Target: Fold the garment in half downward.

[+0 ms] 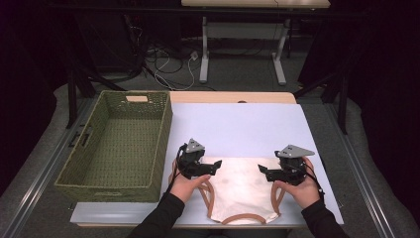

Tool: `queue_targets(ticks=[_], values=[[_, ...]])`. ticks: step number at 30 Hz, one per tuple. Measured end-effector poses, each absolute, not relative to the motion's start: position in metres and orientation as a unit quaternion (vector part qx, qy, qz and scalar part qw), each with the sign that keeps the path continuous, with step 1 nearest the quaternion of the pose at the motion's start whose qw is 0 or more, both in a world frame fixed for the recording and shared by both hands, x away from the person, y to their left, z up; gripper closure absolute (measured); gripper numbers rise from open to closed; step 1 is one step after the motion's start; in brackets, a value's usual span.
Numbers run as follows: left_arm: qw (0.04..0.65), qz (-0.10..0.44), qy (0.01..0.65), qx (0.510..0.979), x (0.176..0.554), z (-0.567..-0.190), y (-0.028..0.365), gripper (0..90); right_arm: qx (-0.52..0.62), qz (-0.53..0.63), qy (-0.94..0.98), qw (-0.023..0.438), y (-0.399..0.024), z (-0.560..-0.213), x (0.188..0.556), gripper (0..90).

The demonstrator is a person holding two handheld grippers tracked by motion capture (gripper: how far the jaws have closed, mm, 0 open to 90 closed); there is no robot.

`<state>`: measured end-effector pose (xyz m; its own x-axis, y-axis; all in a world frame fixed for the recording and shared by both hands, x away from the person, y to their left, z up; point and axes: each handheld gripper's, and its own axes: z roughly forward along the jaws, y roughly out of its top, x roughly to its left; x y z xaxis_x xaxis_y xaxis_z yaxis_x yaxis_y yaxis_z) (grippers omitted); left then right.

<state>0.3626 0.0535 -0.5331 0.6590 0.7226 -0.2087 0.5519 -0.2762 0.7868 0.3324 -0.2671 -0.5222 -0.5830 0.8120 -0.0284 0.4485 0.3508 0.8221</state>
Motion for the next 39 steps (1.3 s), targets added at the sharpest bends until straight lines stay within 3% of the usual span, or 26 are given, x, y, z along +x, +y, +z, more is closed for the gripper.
queue_targets(ticks=[12, 16, 23, 39], values=[[0.437, 0.093, 0.443, 0.777, 0.385, -0.535, 0.061, 45.2, 0.421, 0.404, 0.78, 0.225, -0.261, -0.527, 0.362, 38.3], [0.432, 0.096, 0.455, 0.773, 0.39, -0.537, 0.064, 47.6, 0.45, 0.42, 0.762, 0.201, -0.267, -0.53, 0.369, 45.4], [0.413, 0.088, 0.466, 0.778, 0.396, -0.543, 0.068, 51.3, 0.461, 0.412, 0.758, 0.208, -0.274, -0.532, 0.368, 50.0], [0.382, 0.061, 0.483, 0.785, 0.401, -0.553, 0.066, 57.7, 0.456, 0.401, 0.765, 0.215, -0.275, -0.535, 0.367, 50.8]])
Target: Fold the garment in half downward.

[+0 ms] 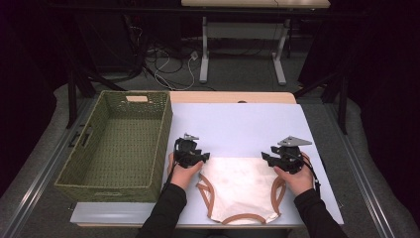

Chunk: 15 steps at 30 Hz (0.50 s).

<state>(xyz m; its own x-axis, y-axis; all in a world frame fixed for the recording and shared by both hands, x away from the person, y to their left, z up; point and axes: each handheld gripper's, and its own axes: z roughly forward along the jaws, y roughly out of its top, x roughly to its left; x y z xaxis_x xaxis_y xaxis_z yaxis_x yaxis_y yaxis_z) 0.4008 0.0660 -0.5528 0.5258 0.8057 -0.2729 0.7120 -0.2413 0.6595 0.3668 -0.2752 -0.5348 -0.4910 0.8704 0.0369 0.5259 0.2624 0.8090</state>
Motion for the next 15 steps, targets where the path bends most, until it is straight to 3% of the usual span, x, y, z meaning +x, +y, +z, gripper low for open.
queue_targets(ticks=[15], values=[[0.374, 0.041, 0.493, 0.785, 0.4013, -0.555, 0.0654, 65.4, 0.479, 0.395, 0.76, 0.192, -0.2822, -0.5364, 0.3684, 51.4]])
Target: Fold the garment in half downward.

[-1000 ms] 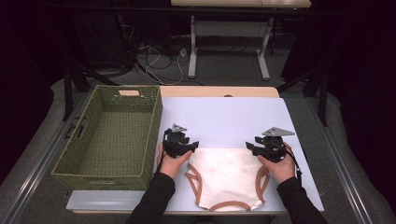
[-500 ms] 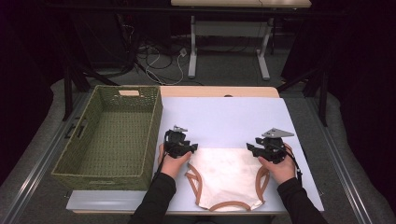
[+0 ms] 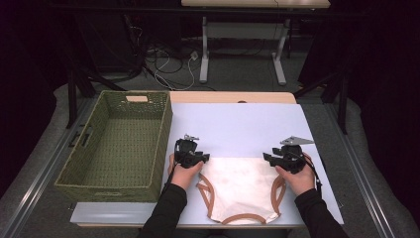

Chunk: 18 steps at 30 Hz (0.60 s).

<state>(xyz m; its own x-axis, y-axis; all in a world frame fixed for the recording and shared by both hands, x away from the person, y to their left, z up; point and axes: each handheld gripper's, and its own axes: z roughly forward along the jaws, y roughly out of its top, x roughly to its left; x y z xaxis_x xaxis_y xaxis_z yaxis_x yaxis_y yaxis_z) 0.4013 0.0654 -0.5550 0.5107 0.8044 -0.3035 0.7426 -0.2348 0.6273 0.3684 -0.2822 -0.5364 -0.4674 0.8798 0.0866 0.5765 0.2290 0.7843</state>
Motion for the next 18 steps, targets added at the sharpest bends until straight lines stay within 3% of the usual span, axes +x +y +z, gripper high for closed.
queue_targets(ticks=[9, 18], values=[[0.363, 0.04, 0.495, 0.789, 0.399, -0.555, 0.064, 78.3, 0.501, 0.386, 0.751, 0.191, -0.289, -0.538, 0.371, 53.1], [0.372, 0.046, 0.496, 0.783, 0.397, -0.556, 0.064, 85.6, 0.525, 0.376, 0.742, 0.181, -0.298, -0.54, 0.374, 58.4]])
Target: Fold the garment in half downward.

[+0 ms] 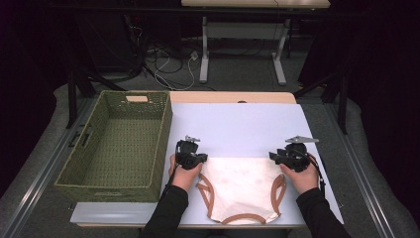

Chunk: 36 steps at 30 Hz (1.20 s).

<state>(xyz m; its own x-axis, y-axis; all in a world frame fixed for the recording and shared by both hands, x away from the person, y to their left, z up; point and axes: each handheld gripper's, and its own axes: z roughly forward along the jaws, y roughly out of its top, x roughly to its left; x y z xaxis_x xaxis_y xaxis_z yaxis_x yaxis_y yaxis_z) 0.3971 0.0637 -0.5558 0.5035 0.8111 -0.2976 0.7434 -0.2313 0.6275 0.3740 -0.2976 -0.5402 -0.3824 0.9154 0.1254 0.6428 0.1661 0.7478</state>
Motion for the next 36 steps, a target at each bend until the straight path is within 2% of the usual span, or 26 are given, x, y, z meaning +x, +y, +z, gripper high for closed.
queue_targets(ticks=[16, 20, 28, 36], values=[[0.383, 0.058, 0.494, 0.778, 0.392, -0.552, 0.064, 87.4, 0.539, 0.345, 0.752, 0.159, -0.311, -0.552, 0.373, 63.6], [0.387, 0.055, 0.495, 0.776, 0.392, -0.551, 0.065, 87.5, 0.532, 0.338, 0.759, 0.164, -0.309, -0.553, 0.373, 69.0], [0.391, 0.052, 0.494, 0.775, 0.391, -0.548, 0.065, 87.5, 0.517, 0.341, 0.769, 0.162, -0.306, -0.553, 0.373, 87.0], [0.401, 0.05, 0.493, 0.771, 0.389, -0.544, 0.068, 87.6, 0.515, 0.364, 0.76, 0.161, -0.307, -0.541, 0.369, 89.0]])
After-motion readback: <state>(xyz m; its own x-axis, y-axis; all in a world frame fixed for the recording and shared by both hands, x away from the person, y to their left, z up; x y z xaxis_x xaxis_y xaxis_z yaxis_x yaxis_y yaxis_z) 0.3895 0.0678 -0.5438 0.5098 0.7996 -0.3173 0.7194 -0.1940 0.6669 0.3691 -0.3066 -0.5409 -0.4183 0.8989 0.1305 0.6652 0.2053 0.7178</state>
